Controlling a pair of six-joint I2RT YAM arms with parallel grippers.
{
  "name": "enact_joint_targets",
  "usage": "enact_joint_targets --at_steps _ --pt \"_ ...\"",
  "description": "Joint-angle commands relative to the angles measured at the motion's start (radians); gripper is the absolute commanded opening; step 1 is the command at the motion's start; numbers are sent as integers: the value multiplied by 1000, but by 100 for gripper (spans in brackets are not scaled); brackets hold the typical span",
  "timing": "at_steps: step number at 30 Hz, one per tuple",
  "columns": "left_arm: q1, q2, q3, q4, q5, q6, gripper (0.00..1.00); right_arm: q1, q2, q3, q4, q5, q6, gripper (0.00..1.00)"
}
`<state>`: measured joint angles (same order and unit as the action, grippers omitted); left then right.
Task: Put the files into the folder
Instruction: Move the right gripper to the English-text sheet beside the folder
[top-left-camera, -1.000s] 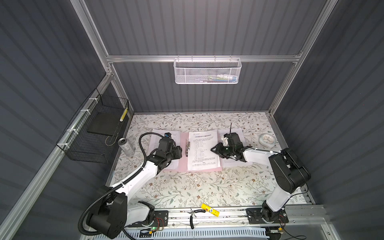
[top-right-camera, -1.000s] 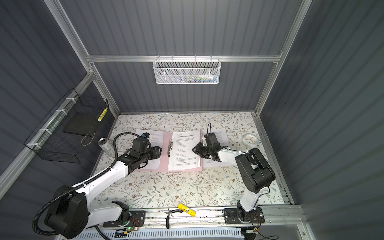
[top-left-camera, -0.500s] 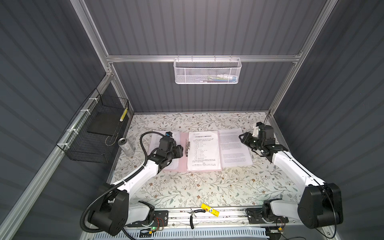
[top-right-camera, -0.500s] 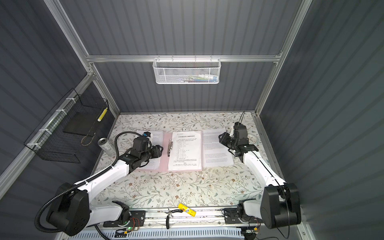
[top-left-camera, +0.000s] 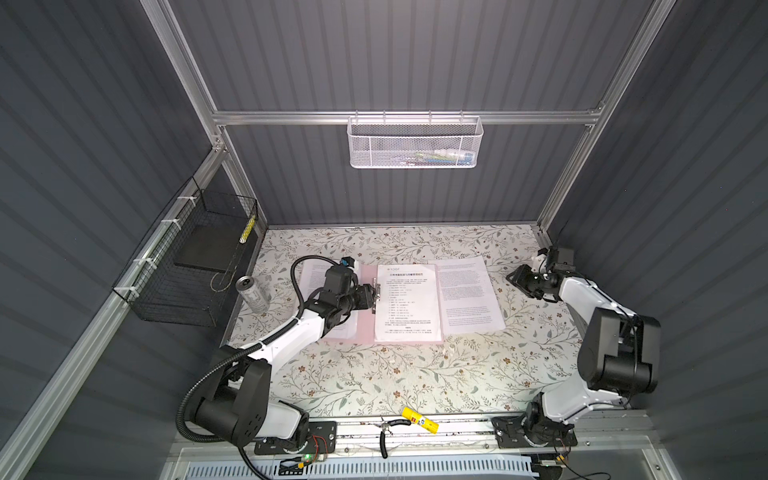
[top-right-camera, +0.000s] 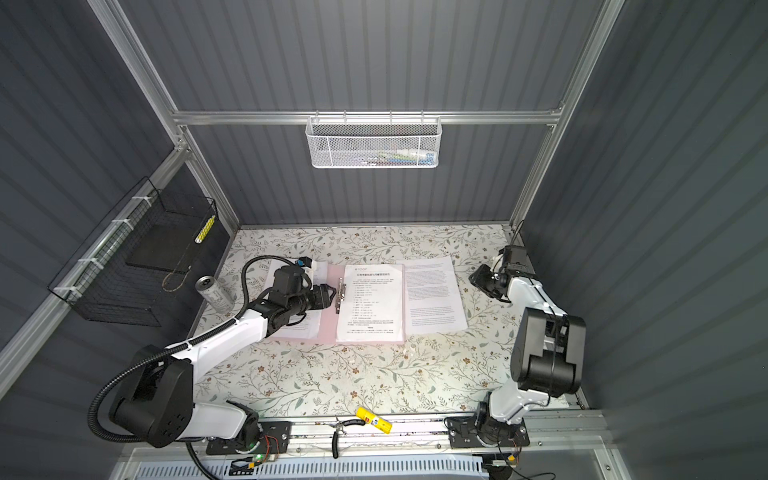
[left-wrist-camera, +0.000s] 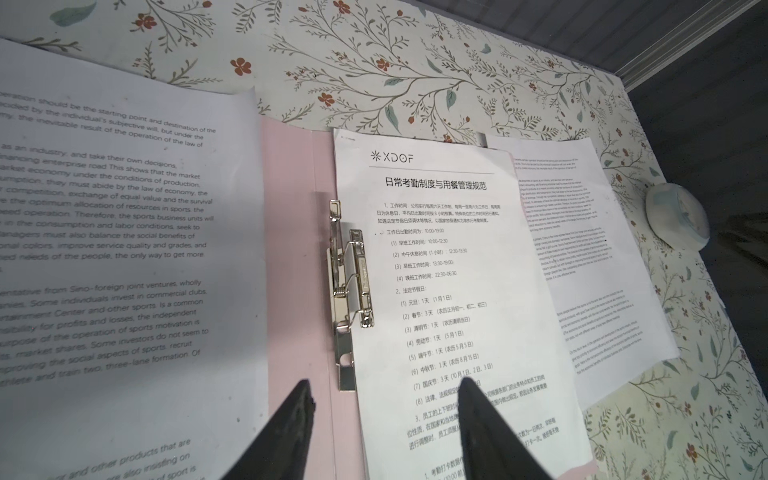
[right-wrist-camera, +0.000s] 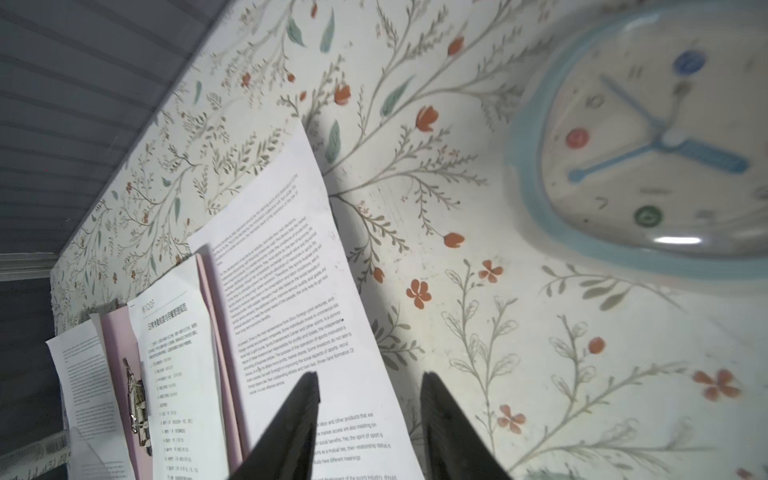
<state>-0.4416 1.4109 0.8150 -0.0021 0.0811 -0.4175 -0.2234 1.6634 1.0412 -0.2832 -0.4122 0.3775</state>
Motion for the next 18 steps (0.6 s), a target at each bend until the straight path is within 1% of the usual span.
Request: enact_joint_targets --at_steps 1,6,13,18 --pt "5 18 25 7 29 28 56 3 40 11 -15 -84 -16 40" --pt "5 36 35 -1 38 35 56 3 88 -15 26 -119 -12 41" --pt "4 66 44 14 55 28 56 3 150 1 12 -142 -32 40" --pt "5 80 49 26 66 22 56 3 173 11 14 -172 -45 42"
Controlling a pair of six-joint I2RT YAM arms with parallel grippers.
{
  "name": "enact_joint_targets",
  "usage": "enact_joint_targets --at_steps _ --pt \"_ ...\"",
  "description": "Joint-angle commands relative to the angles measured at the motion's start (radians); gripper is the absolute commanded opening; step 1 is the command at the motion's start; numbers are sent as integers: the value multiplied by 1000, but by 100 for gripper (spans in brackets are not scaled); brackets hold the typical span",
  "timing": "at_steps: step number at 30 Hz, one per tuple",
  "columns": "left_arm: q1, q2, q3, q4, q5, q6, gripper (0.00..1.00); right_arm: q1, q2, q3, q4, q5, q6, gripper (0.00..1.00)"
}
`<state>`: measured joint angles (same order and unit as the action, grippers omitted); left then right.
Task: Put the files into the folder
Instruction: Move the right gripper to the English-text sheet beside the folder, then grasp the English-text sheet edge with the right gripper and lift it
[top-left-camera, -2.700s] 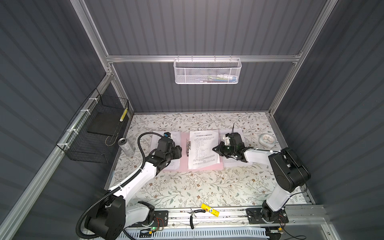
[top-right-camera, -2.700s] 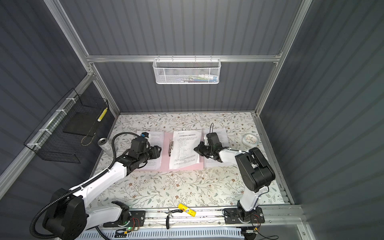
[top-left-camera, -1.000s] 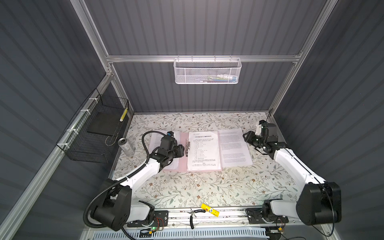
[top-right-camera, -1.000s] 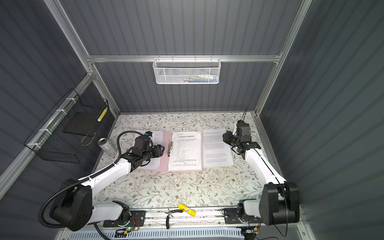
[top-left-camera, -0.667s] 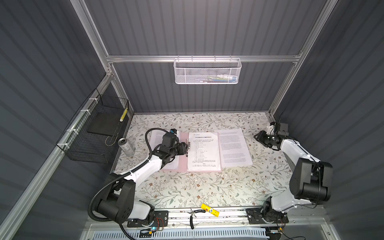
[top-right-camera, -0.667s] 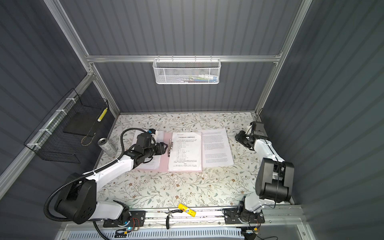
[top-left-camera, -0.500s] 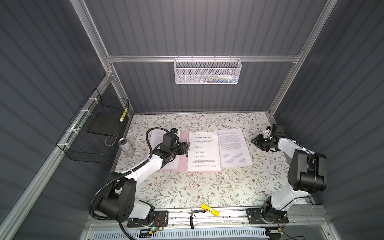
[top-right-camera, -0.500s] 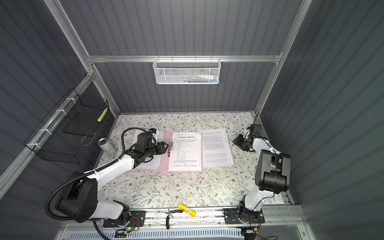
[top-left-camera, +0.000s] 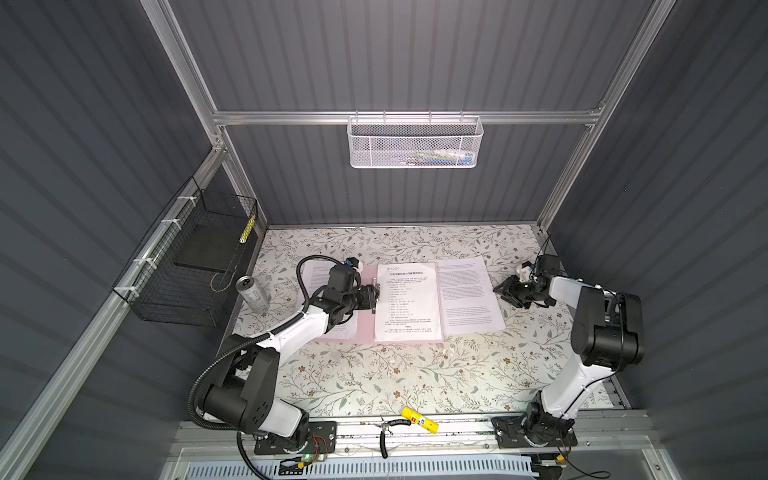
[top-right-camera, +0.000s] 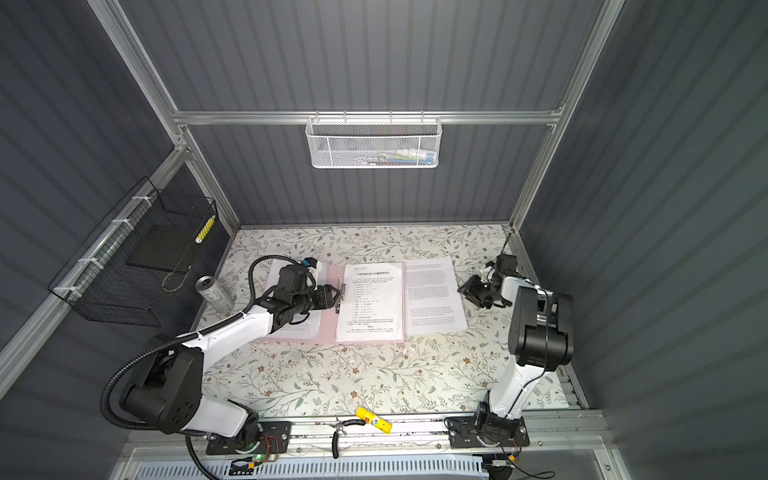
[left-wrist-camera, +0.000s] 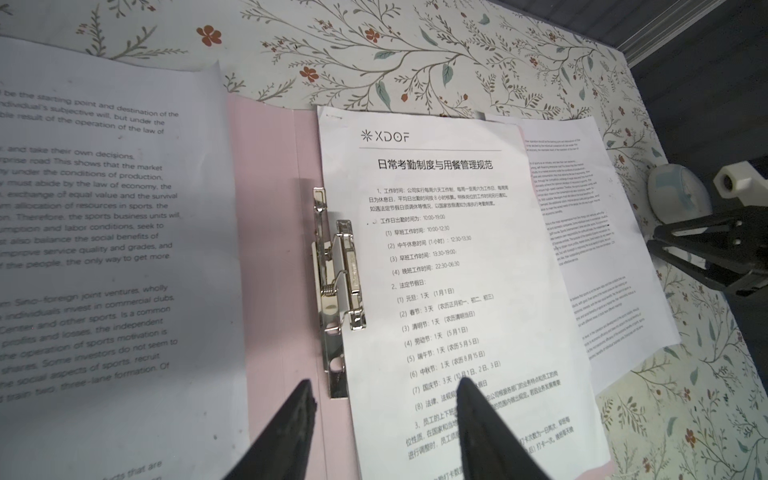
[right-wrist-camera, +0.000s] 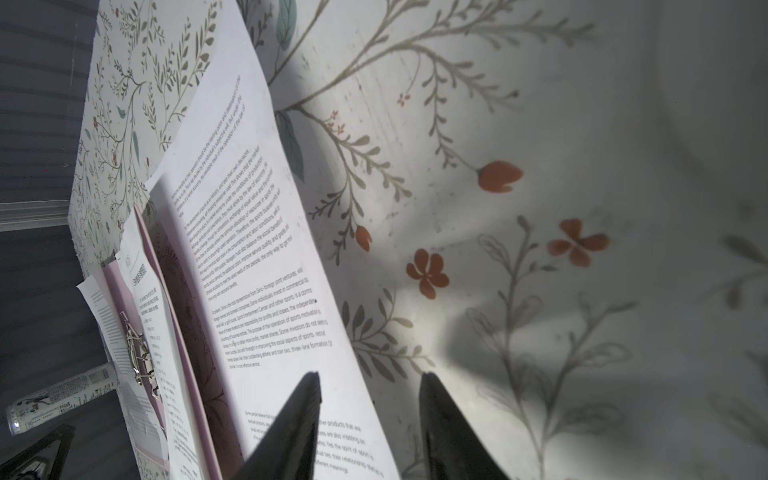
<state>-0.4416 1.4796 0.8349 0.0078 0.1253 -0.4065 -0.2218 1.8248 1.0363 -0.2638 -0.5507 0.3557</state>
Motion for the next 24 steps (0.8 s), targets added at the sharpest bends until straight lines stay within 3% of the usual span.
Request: enact_joint_targets --at_steps 1,17,24 --pt "5 11 30 15 22 11 56 2 21 21 -9 -42 -24 41" --pt "5 25 13 45 31 -4 56 6 99 58 -3 -125 9 26" --pt "5 21 7 46 31 -11 56 11 123 69 12 -154 22 24"
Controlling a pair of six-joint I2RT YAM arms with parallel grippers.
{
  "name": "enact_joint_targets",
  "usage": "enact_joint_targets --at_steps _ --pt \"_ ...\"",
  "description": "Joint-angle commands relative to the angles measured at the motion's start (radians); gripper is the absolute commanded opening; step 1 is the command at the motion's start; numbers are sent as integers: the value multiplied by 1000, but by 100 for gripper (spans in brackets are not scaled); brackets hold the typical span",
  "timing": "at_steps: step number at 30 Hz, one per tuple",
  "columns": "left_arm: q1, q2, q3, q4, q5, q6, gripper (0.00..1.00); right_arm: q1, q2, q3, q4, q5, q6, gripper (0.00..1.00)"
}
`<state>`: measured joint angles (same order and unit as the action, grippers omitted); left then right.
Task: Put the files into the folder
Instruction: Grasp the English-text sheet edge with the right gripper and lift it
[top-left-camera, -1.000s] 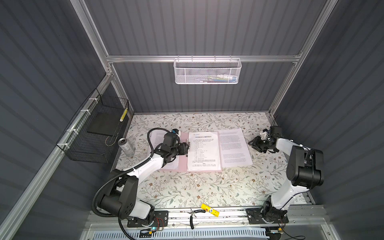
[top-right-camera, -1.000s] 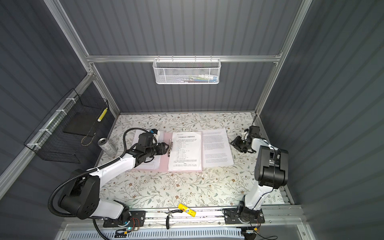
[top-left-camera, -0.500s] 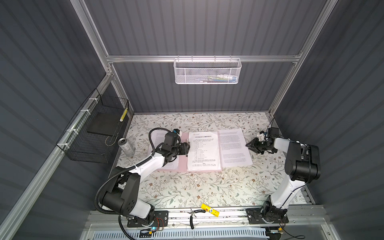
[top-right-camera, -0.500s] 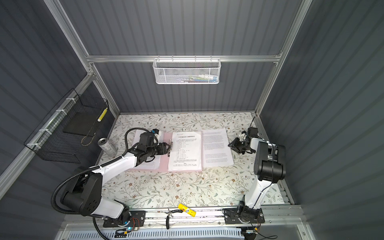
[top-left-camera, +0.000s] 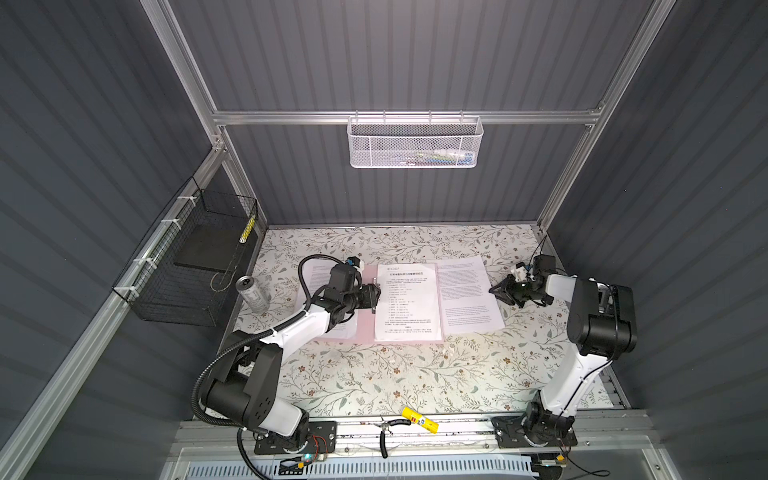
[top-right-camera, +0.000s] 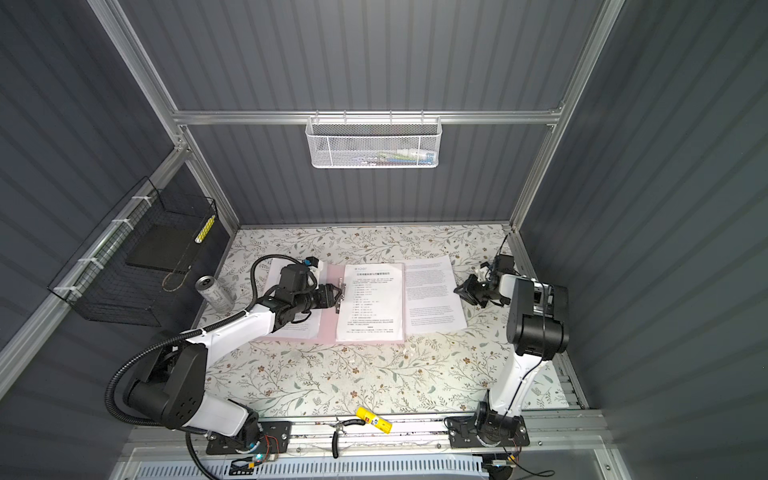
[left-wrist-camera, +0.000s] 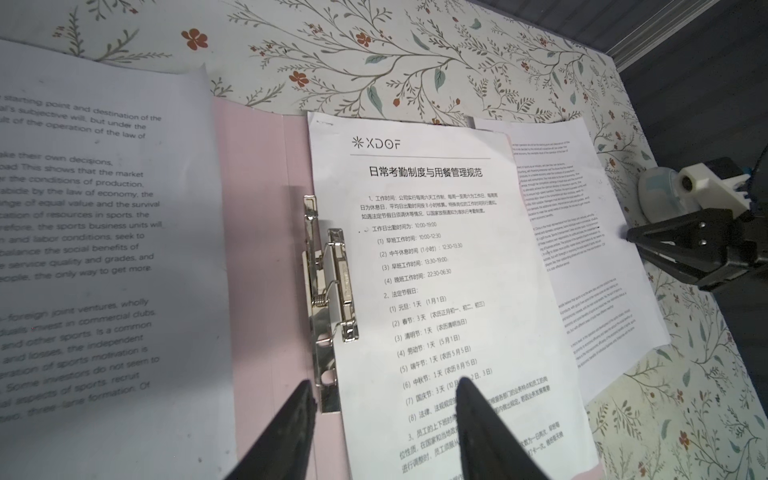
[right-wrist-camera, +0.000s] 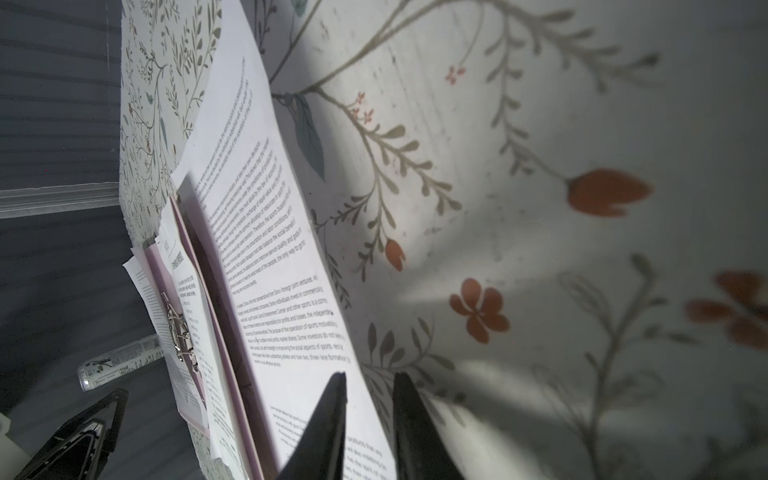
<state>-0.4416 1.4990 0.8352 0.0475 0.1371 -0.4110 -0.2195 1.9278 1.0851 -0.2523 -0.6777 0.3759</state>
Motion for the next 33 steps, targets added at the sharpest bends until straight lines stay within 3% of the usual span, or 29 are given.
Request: enact_joint_targets --at_steps 1,8,16,19,27,33 --pt "5 1 4 6 18 -6 56 9 24 25 -4 -27 0 24" --pt "6 10 0 8 19 -6 55 10 42 51 -45 -29 -22 21" --pt "6 5 3 6 16 -2 55 11 30 36 -27 -39 -8 0" --pt "5 1 2 -1 14 0 55 11 5 18 -4 -36 8 0" --pt "5 -31 17 -36 -2 9 55 20 -175 -2 -38 20 59 0" --pt "6 -51 17 -52 -28 9 54 57 -349 11 -111 149 109 0"
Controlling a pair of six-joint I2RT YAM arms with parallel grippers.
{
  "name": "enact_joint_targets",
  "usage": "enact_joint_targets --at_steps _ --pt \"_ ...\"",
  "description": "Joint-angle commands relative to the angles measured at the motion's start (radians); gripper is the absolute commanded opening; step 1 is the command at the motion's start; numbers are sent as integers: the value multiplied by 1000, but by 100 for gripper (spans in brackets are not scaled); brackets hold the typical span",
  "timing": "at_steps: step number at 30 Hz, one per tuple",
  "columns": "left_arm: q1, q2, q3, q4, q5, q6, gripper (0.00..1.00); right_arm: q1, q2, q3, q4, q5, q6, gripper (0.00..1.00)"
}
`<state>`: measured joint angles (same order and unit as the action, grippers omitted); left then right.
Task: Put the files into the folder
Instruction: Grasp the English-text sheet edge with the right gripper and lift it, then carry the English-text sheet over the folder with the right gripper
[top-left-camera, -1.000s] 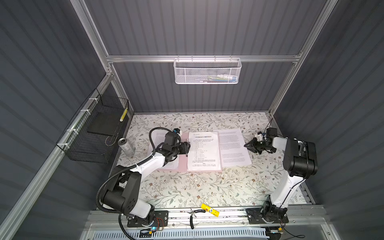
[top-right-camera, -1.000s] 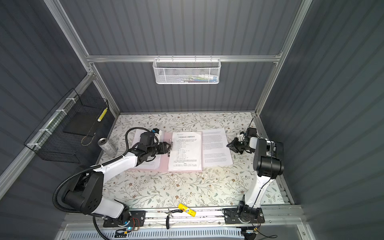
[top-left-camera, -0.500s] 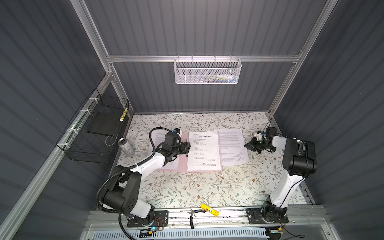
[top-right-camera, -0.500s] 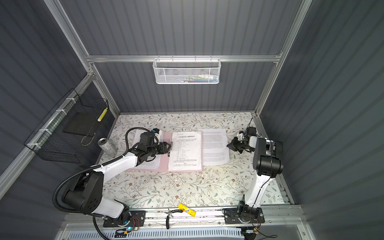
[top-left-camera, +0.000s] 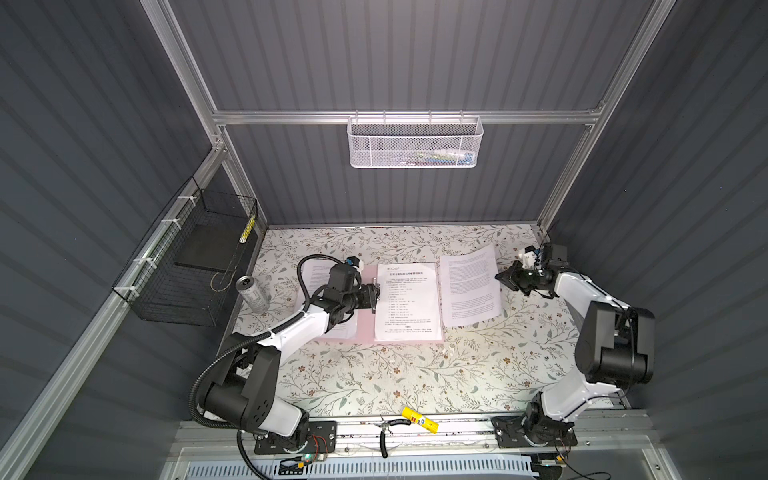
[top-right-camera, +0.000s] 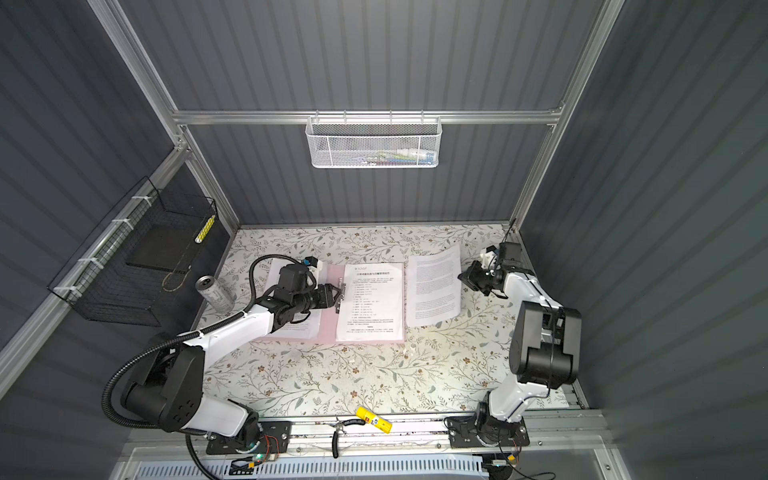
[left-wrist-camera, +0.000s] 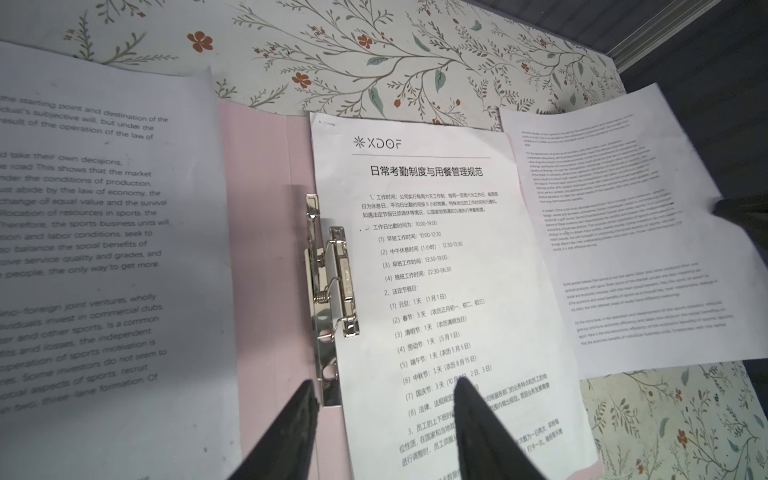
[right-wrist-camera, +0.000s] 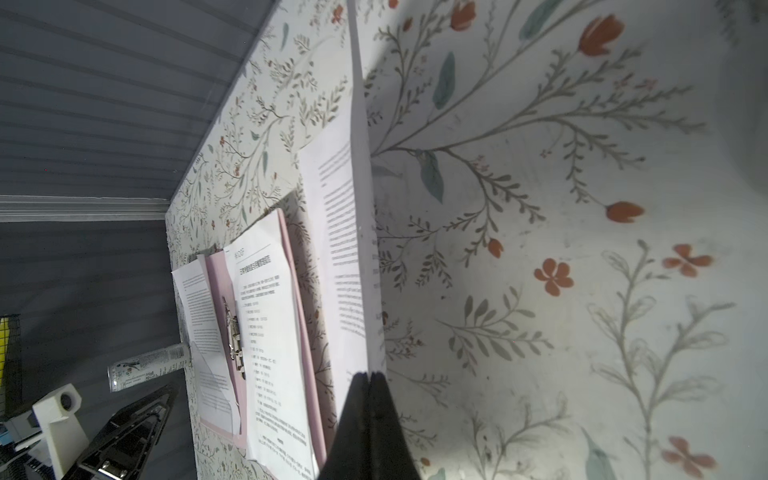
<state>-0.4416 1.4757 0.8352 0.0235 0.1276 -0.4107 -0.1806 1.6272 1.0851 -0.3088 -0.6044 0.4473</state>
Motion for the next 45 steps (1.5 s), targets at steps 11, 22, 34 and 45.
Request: enact_joint_targets --at_steps 11,22,34,45 --pt "6 -86 2 -33 -52 -1 53 177 -248 141 -73 127 143 0" --pt "6 -159 -38 -60 -92 3 54 454 -207 203 81 160 292 0" --pt "7 -198 -64 -89 -127 19 55 517 -127 63 313 228 471 0" --pt "9 -183 -59 -97 -128 29 55 514 24 -56 406 192 505 0"
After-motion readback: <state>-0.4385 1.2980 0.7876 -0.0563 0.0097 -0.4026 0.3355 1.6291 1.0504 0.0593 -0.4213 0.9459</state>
